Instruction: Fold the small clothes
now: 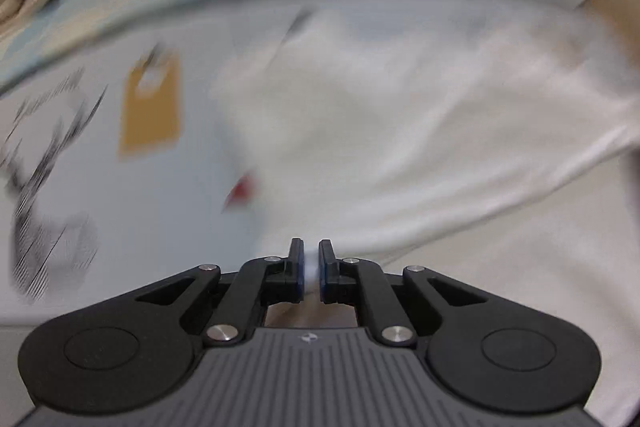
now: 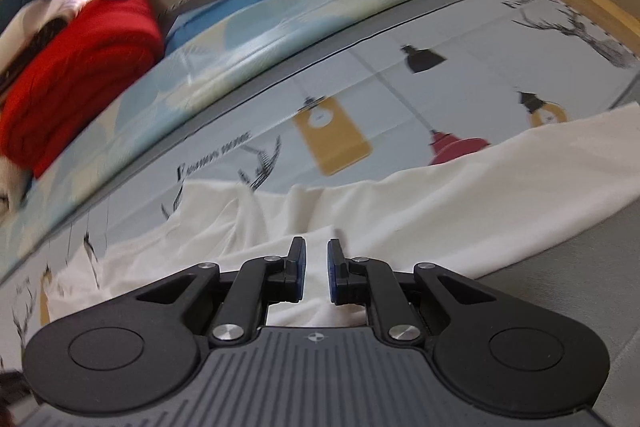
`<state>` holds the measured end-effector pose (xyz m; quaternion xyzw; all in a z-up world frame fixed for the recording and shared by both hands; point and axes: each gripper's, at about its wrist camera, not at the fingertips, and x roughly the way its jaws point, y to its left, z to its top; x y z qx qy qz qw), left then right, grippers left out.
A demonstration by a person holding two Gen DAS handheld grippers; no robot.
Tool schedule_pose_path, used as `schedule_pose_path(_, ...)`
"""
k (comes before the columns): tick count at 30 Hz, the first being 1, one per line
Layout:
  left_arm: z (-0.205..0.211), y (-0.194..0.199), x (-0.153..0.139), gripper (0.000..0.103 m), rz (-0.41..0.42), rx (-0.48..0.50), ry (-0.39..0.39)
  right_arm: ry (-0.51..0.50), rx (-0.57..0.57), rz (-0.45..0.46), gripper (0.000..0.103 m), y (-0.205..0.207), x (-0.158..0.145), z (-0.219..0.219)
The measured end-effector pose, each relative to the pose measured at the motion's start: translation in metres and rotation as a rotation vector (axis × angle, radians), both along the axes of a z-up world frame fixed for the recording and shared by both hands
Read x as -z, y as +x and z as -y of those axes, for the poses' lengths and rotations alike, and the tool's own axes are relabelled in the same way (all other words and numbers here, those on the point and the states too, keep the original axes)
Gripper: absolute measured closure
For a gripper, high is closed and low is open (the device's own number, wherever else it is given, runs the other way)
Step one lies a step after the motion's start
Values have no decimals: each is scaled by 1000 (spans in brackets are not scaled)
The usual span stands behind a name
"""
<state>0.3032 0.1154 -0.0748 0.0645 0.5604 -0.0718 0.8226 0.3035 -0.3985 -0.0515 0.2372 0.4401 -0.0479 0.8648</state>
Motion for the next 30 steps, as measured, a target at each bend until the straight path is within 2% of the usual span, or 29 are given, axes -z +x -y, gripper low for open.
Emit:
schedule_pose_path(1, -5, -1, 1, 81, 6, -33, -9, 7, 19, 6, 87, -3, -1, 8)
schedule_pose_path(3, -6, 3, -12, 82, 6, -65, -21, 21, 65, 22, 80, -11, -3, 27)
schedule_pose_path(6, -2, 0, -36, 82, 124, -46, -51, 33, 139, 44, 76, -24, -2, 62)
schedule_pose_path(9, 2, 6, -39, 82, 188, -54, -95, 30, 195, 40, 75, -34, 7, 90)
schedule_pose_path(11, 1, 15, -27, 82, 185, -52, -133, 39, 226, 35, 75, -42, 13, 103)
schedule_pose_path(12, 2, 20, -16, 81, 155, -50, -120, 44, 241, 31, 75, -46, 15, 109)
schedule_pose_path(14, 3, 29, 10, 73, 48, -61, -11, 51, 260, 30, 75, -52, 18, 116)
schedule_pose_path(15, -1, 31, 8, 73, 68, -79, -34, 51, 263, 35, 75, -54, 18, 119)
schedule_pose_path(16, -3, 35, 3, 79, 80, -93, -51, 45, 264, 45, 75, -55, 17, 122)
schedule_pose_path(20, -3, 41, -22, 78, 265, -97, -118, 31, 287, 71, 75, -58, 17, 138)
schedule_pose_path(23, -1, 53, -19, 80, 315, -77, -145, 25, 322, 74, 75, -61, 22, 155)
schedule_pose_path(25, -1, 62, -14, 91, 340, -76, -155, 36, 358, 81, 75, -65, 25, 166)
schedule_pose_path(26, -3, 68, -9, 92, 337, -83, -167, 44, 384, 87, 75, -68, 26, 173)
schedule_pose_path(27, -6, 75, -1, 94, 320, -93, -163, 49, 409, 96, 77, -72, 27, 179)
schedule_pose_path(28, -8, 79, 7, 99, 300, -108, -124, 53, 447, 112, 78, -77, 27, 188)
schedule_pose_path(30, -16, 85, 20, 100, 273, -181, 30, 58, 525, 132, 87, -88, 29, 205)
